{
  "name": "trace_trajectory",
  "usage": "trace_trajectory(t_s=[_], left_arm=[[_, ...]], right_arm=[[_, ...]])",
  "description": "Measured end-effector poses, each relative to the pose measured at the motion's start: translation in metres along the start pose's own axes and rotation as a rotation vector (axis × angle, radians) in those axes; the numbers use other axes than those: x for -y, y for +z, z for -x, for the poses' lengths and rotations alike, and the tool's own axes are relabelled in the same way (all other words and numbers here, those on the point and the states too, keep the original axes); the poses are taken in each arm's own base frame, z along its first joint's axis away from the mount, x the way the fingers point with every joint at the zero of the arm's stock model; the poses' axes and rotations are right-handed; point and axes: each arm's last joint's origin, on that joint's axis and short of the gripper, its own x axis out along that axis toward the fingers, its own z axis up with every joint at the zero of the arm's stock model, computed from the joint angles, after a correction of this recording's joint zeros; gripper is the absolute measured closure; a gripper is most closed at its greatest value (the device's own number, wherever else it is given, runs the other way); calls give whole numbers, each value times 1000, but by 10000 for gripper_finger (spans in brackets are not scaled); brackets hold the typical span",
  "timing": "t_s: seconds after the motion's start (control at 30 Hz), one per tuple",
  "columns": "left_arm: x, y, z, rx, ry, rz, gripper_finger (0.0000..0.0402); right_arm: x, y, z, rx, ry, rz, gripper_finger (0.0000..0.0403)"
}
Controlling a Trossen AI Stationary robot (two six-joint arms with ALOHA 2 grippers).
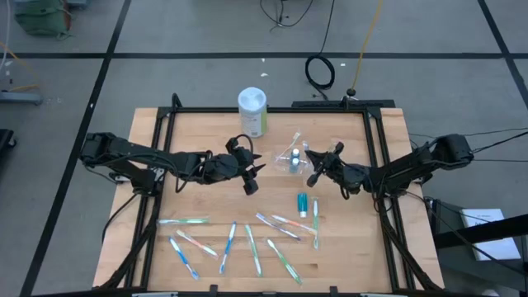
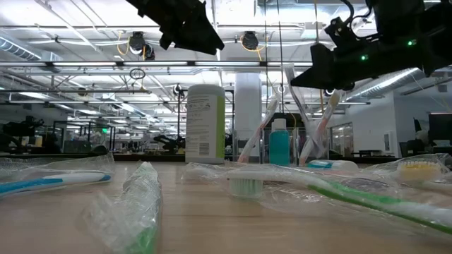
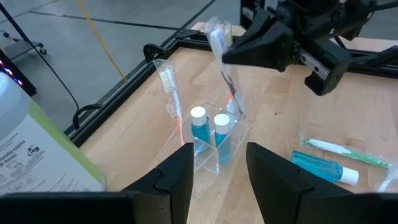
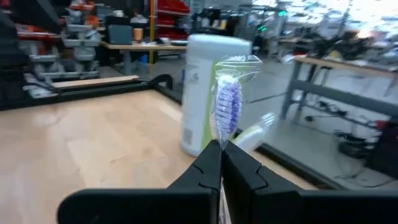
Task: Pick & Place toothbrushing station
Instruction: Put the purple toothbrush into the transparent organizer
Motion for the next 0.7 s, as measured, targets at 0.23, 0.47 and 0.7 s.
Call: trace_trajectory(t_s=[0.23,0.47,0.7], left_arm=[[0,-1,0,-6,-2,49,247],[0,-1,0,-5,-2,71,247],[0,-1,0,-5,-2,102,247]], right_arm=[[-9,1,16,-5,-97,75,403],[-11,-5,19,-42,-85,63,385],[-10,-15,20,-104,-87,108,337]])
